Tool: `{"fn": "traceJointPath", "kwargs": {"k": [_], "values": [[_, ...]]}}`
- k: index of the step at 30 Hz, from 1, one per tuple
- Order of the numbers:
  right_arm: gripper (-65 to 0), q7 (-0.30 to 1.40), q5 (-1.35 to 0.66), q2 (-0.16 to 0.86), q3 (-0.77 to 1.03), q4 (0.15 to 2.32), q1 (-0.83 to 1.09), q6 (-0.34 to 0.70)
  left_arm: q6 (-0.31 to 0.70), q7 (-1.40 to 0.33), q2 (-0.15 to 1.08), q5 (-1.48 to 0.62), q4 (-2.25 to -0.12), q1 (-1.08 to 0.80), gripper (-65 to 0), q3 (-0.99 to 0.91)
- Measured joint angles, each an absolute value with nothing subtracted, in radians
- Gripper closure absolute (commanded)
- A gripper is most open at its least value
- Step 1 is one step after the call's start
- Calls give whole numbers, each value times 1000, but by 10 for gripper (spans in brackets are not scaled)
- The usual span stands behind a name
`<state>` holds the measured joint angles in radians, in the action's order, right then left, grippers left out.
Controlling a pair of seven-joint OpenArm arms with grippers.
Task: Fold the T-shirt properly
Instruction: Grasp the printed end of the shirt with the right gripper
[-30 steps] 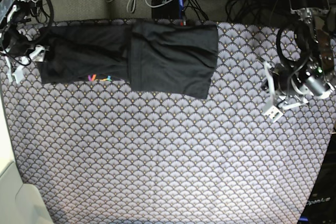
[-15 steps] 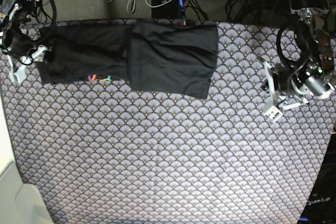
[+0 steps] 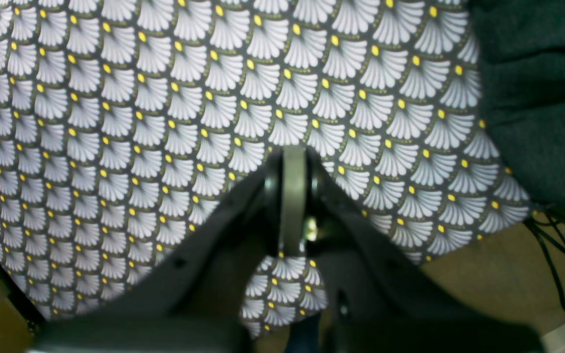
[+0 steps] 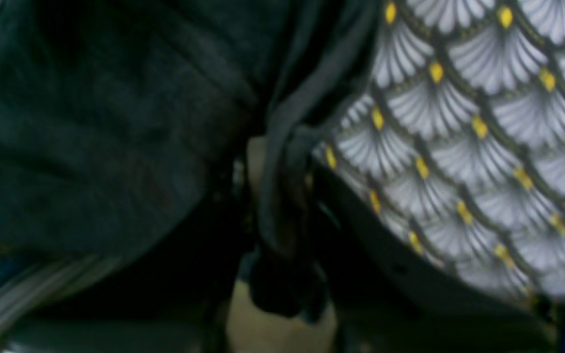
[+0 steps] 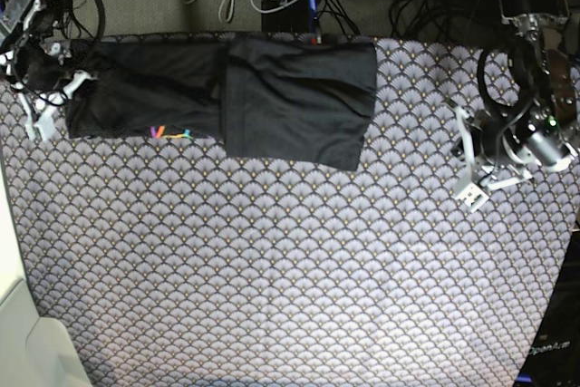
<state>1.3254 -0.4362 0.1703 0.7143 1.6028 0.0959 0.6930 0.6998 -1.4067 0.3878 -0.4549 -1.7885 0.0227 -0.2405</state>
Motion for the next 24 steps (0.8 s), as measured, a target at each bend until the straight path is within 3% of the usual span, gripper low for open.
{"fn": "traceJointPath", "kwargs": {"k": [15, 24], "values": [[0, 1340, -426, 126, 461, 1955, 180, 695, 700, -1403, 469, -469, -1787, -18, -5, -469], [0, 1337, -427, 84, 270, 1964, 173, 695, 700, -1407, 477, -461, -1787, -84, -5, -619]]}}
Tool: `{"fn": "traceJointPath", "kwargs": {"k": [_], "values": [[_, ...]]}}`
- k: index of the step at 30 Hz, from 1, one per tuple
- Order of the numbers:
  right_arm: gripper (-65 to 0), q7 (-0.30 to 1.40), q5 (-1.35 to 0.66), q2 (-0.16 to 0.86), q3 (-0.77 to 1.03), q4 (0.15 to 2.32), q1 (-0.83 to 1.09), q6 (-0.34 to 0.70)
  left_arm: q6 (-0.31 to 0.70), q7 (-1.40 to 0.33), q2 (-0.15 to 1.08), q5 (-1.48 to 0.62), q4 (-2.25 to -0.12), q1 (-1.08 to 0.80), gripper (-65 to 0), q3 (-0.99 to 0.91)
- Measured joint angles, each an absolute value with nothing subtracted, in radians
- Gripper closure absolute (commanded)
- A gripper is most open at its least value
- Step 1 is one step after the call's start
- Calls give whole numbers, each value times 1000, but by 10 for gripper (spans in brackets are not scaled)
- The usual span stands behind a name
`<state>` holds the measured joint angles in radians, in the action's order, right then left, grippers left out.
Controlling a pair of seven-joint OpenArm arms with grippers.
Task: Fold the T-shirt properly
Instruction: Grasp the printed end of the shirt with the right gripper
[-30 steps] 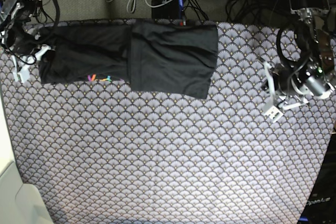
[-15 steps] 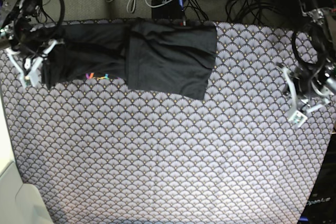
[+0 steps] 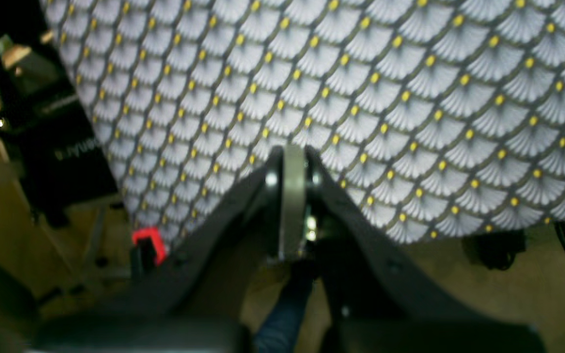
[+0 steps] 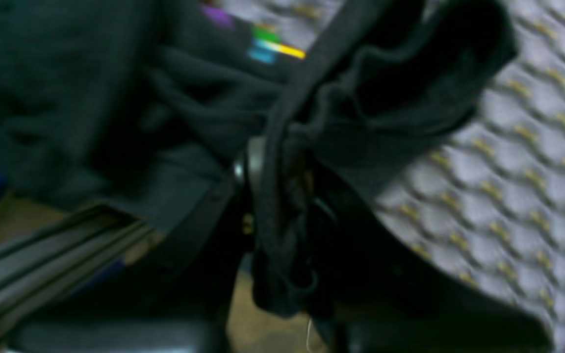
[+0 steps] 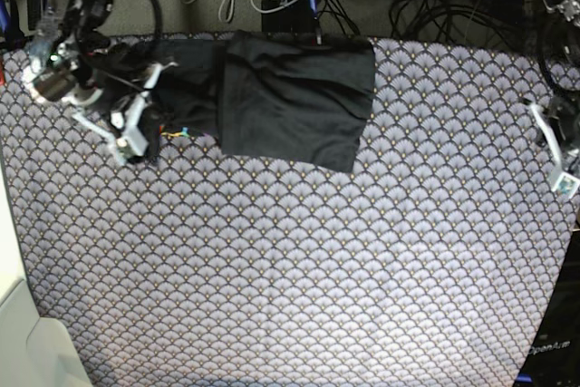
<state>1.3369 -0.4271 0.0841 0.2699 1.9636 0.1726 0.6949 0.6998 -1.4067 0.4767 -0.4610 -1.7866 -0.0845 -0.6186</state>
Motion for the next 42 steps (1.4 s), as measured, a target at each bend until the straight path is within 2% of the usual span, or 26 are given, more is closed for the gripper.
{"fn": "traceJointPath", "kwargs": {"k": [12, 26, 42], "values": [[0, 1331, -430, -14, 60, 1966, 92, 695, 700, -1399, 496, -463, -1785, -164, -5, -779], [0, 1201, -423, -24, -250, 1960, 81, 695, 700, -1403, 496, -457, -1785, -180, -5, -789], [0, 1137, -422, -21, -299, 1750, -16, 694, 700, -1406, 496, -459, -1787, -224, -5, -793]]}}
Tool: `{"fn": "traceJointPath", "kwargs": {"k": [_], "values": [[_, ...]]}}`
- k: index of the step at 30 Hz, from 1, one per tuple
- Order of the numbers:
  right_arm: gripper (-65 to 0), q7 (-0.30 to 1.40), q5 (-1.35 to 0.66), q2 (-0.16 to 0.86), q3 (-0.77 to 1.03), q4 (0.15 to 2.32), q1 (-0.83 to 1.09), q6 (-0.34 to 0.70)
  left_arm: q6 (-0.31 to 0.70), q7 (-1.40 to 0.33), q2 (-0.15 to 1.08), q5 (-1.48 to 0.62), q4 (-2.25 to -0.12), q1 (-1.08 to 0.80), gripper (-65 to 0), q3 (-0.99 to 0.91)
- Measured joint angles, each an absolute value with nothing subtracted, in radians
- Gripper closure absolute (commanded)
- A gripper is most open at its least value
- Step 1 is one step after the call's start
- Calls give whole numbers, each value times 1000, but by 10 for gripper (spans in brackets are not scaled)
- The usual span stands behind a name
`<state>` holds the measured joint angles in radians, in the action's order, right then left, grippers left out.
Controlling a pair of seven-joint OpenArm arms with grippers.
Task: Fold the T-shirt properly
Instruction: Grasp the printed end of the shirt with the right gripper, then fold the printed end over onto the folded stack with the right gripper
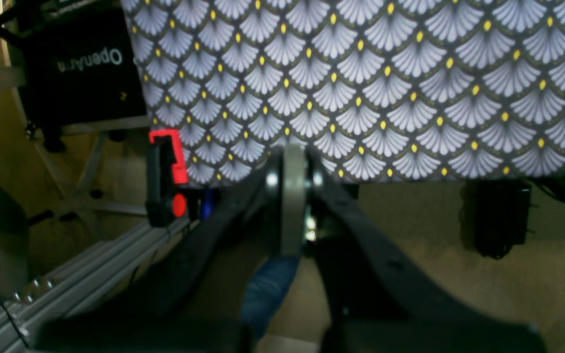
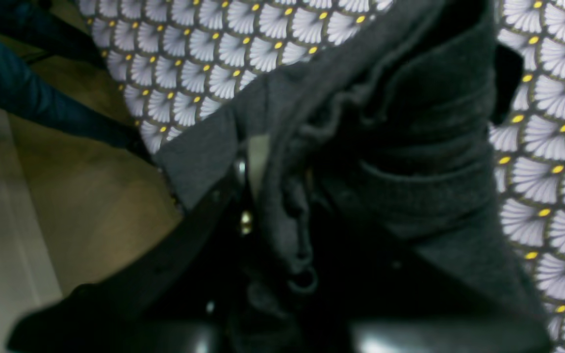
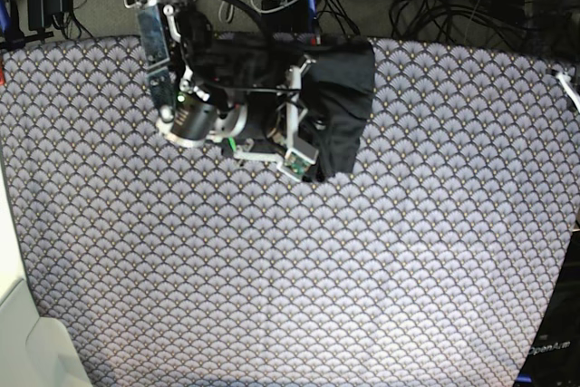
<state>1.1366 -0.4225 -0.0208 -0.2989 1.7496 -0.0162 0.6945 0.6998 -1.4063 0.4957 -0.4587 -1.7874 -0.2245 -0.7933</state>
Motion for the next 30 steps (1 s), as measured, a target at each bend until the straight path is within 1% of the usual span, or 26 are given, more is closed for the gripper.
{"fn": "traceJointPath", "kwargs": {"k": [6, 13, 15, 17, 20, 24, 25, 26, 27, 30], "values": [[0, 1139, -424, -47, -305, 1731, -13, 695, 700, -1406, 496, -461, -1787, -223, -5, -793], [0, 1139, -423, -47, -304, 1721, -14, 695, 700, -1406, 496, -461, -1787, -221, -5, -793], [-12, 1140, -423, -47, -302, 1721, -14, 695, 700, -1406, 496, -461, -1787, -221, -5, -793], [-65, 1140, -423, -47, -304, 1721, -14, 695, 700, -1406, 496, -461, -1787, -221, -5, -793], [-184, 1140, -424, -47, -303, 1721, -14, 695, 700, -1406, 496, -461, -1787, -221, -5, -793], [-369, 1140, -424, -47, -302, 1721, -13, 695, 700, -1406, 496, -461, -1788, -221, -5, -793], [-398, 1140, -424, -47, -302, 1722, -13, 695, 700, -1406, 496, -461, -1788, -221, -5, -793], [-418, 1140, -424, -47, -302, 1722, -13, 694, 700, -1406, 496, -461, -1788, -221, -5, -793], [-424, 1140, -424, -47, -302, 1723, -13, 695, 700, -1406, 496, -461, -1788, -221, -5, -793], [-424, 1143, -421, -45, -300, 1742, -10, 695, 700, -1406, 496, -461, -1788, -222, -5, -793]]}}
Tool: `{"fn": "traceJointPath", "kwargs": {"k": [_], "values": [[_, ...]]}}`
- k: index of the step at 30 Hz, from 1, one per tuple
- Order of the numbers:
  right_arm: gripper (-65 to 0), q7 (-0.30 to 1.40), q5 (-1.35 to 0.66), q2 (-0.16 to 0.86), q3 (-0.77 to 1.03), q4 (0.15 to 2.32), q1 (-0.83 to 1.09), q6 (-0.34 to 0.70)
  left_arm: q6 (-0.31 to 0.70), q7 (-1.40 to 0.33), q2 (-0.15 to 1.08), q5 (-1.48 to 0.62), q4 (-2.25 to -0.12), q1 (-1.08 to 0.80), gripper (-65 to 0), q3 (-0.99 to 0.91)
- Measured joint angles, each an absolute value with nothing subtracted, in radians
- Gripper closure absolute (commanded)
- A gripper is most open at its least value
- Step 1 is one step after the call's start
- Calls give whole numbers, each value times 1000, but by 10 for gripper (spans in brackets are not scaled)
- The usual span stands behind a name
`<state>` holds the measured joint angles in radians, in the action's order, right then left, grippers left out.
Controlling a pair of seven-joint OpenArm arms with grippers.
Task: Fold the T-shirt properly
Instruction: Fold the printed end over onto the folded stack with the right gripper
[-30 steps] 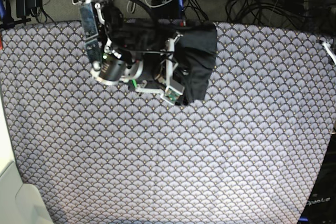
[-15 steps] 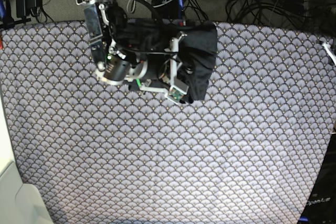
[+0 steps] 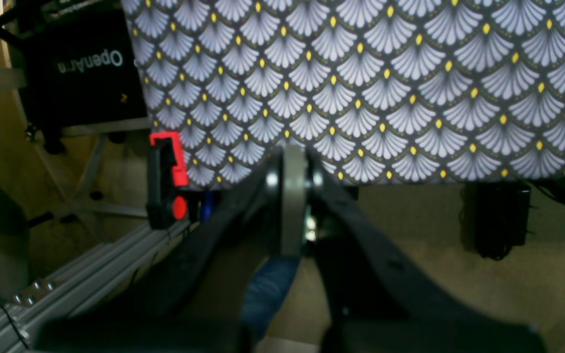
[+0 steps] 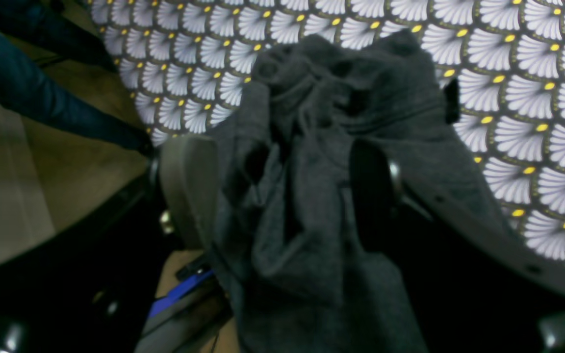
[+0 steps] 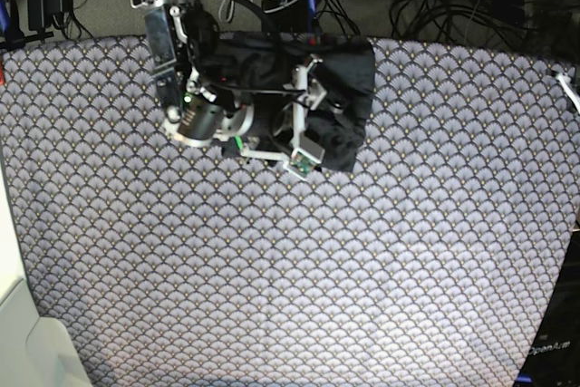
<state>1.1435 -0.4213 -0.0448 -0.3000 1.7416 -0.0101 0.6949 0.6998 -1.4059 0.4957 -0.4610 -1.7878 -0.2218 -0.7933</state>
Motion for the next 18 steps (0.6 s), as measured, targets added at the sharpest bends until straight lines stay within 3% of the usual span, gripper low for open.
{"fn": "traceJointPath", "kwargs": {"k": [6, 8, 14, 18], "values": [[-399, 1143, -430, -42, -304, 1985, 40, 695, 700, -1406, 496, -461, -1787, -224, -5, -793], [-348, 1139, -433, -42, -302, 1988, 32, 696, 700, -1406, 496, -461, -1787, -224, -5, -793], [-100, 1147, -353, -11, -243, 1903, 33, 695, 700, -1404, 495, -458, -1787, -224, -5, -793], [0, 1138, -310, -14, -187, 1823, 27, 695, 700, -1404, 492, -461, -1788, -224, -5, -793]]}}
